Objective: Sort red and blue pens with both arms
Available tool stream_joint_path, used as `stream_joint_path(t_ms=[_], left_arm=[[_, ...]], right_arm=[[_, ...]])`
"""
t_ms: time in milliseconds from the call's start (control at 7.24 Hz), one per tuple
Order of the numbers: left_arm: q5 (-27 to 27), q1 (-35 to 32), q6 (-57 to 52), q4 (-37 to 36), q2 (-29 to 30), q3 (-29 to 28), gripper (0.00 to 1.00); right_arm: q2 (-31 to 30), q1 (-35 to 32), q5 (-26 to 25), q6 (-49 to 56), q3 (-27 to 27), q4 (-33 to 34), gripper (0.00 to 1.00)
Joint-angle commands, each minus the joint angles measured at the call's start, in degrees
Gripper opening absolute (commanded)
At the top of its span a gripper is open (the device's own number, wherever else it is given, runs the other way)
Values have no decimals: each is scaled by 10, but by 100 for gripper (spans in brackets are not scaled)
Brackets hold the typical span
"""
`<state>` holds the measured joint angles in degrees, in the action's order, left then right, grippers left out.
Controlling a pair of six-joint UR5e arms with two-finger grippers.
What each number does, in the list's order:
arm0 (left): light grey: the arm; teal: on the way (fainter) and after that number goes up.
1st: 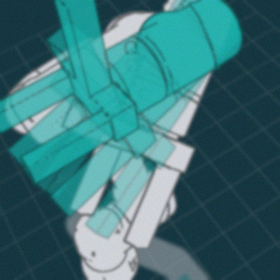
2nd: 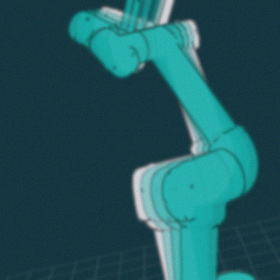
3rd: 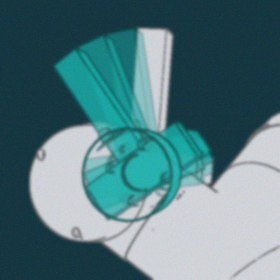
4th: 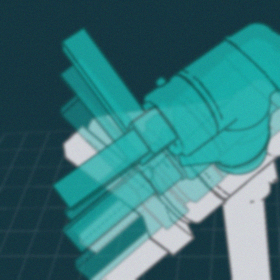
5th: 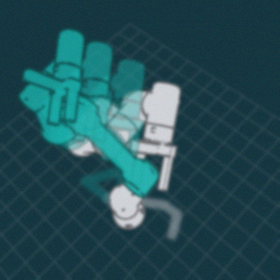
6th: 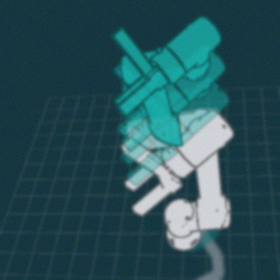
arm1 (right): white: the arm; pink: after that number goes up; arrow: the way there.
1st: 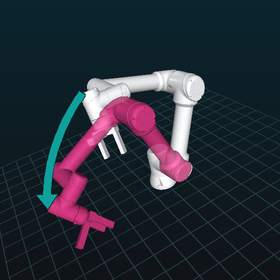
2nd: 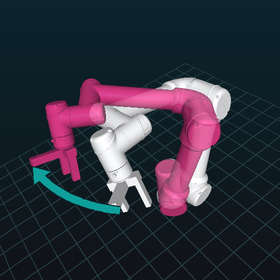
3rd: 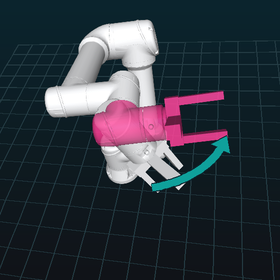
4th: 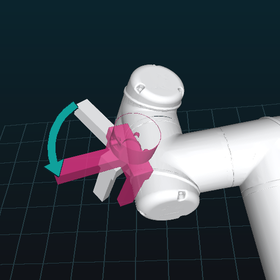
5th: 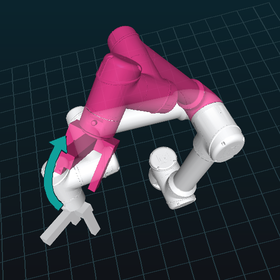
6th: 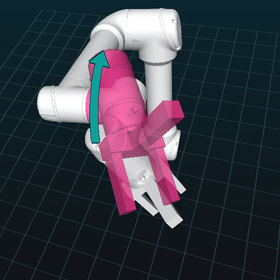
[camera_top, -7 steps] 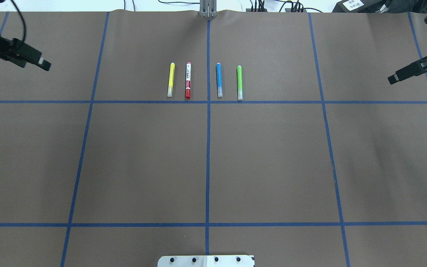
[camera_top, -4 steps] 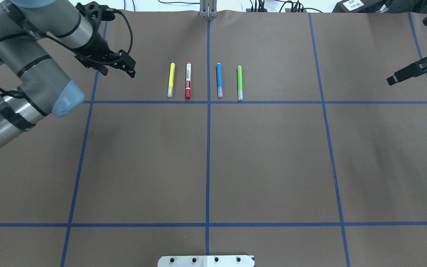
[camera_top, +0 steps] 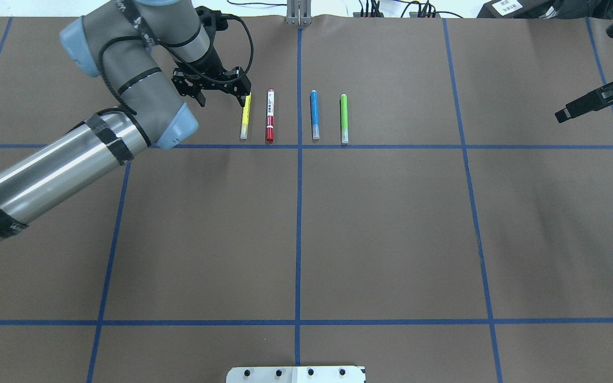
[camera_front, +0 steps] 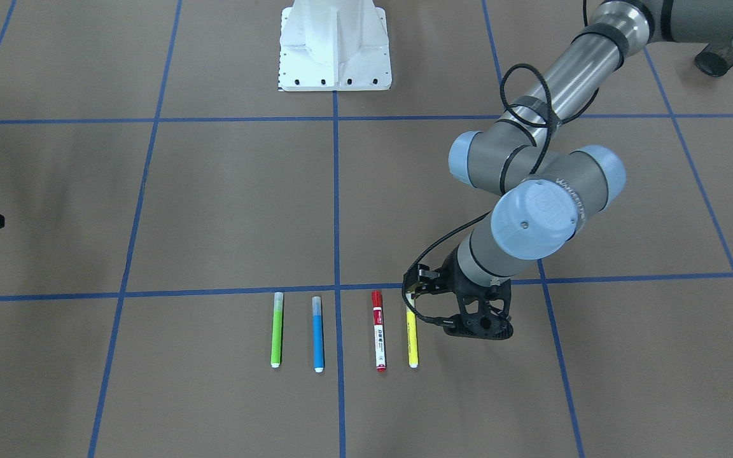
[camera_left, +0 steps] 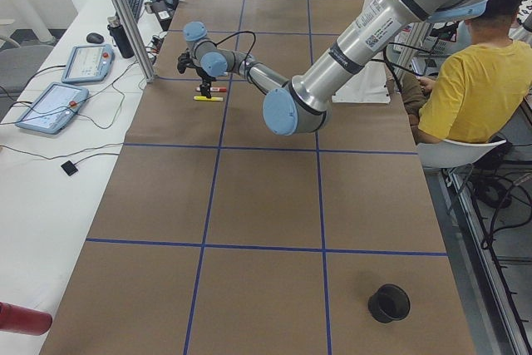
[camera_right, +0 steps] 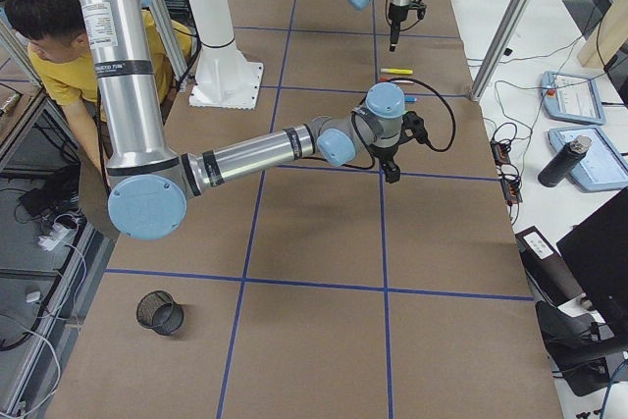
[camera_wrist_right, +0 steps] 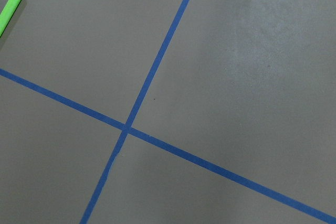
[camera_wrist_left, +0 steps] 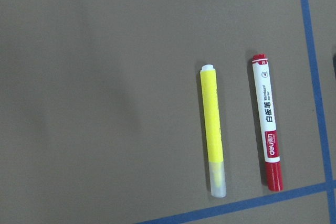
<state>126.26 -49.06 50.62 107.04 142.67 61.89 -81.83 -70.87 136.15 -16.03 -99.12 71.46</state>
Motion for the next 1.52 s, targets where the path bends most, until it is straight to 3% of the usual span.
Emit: stream_joint_path(t_ms=[0,276,415,1105,1382], left_arm=[[-59,31,31,4,65,-83,99],[-64,51,63,4,93,-125,89],[-96,65,71,5,97,-133,82],[-102,81,74,16,102,-140,48],[-102,85,78,16,101,-140,43]], right_arm=[[0,1,0,0,3,0,100],[0,1,-2,0,4,0,100],[0,2,-2,0,4,0,100],[0,2,-2,0,4,0,100],[0,3,-2,0,4,0,100]])
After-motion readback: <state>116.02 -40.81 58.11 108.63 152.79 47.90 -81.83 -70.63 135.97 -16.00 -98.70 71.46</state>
